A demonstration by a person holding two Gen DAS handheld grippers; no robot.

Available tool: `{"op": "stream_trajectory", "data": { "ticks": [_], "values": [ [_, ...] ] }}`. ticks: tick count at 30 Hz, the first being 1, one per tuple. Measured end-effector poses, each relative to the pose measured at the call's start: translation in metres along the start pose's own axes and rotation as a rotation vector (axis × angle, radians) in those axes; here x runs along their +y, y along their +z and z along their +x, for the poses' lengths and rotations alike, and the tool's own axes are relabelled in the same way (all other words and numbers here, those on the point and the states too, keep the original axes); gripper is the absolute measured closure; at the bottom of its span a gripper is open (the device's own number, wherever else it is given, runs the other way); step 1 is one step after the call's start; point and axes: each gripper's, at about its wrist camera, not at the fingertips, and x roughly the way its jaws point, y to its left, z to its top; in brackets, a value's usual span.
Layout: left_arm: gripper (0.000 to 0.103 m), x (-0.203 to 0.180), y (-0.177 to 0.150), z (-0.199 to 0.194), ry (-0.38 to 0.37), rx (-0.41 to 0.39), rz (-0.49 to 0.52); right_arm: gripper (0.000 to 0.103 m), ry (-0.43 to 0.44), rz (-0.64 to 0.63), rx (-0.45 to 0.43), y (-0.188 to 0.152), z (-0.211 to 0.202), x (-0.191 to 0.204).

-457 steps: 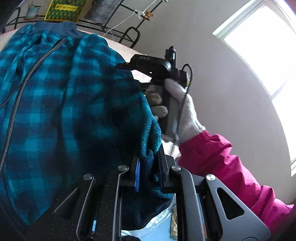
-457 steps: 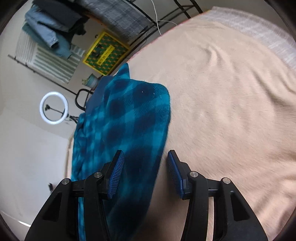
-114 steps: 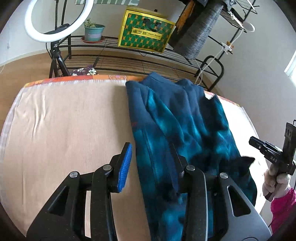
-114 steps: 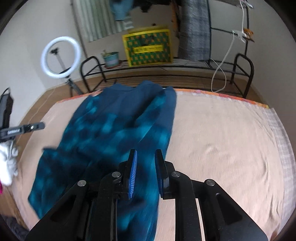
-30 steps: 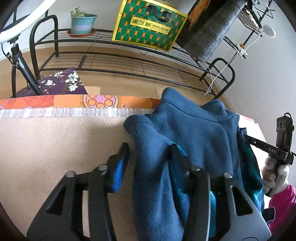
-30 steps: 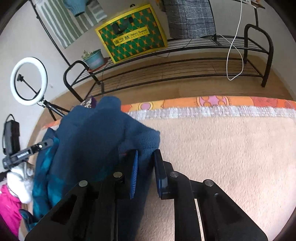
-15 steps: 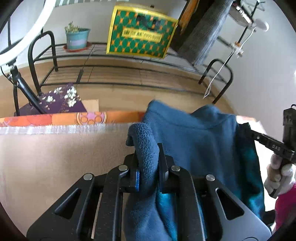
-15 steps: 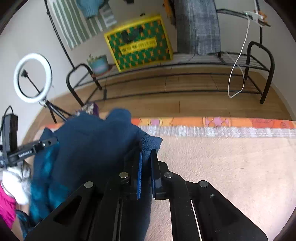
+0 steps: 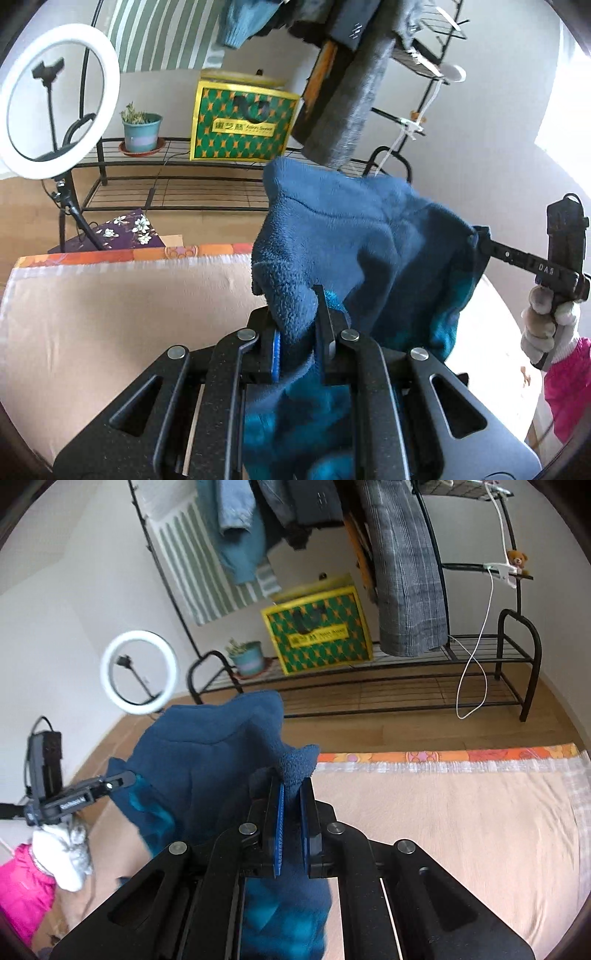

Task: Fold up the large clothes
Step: 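Fold the held collar end over the bundle with both grippers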

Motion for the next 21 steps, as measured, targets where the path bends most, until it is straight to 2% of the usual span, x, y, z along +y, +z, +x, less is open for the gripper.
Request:
{"op": "stream_trajectory", "data": {
  "ticks": [5,9,13,17,21],
  "values": [
    [0.092,-0.024,-0.029,-0.052,-0.011,0.0,0.037,0.097,0.019,-0.005,-0.007,-0.027,-0.051,0.018],
    [0.092,-0.045,-0.068,-0.081,-0.006,0.031,0.068,0.097,0.015,-0.025,0.005,-0.059,-0.087,0.031],
    [0.092,-0.061,-0.114,-0.094,0.005,0.087,0.08,0.097,-0.004,-0.042,0.042,-0.102,-0.108,0.037],
    [0.092,-0.075,-0.155,-0.1,0.033,0.142,0.145,0.097,-0.013,-0.022,0.082,-0.15,-0.121,0.038],
    [0.09,-0.08,-0.181,-0.105,0.042,0.179,0.173,0.097,-0.03,-0.04,0.132,-0.186,-0.127,0.04]
  ]
}}
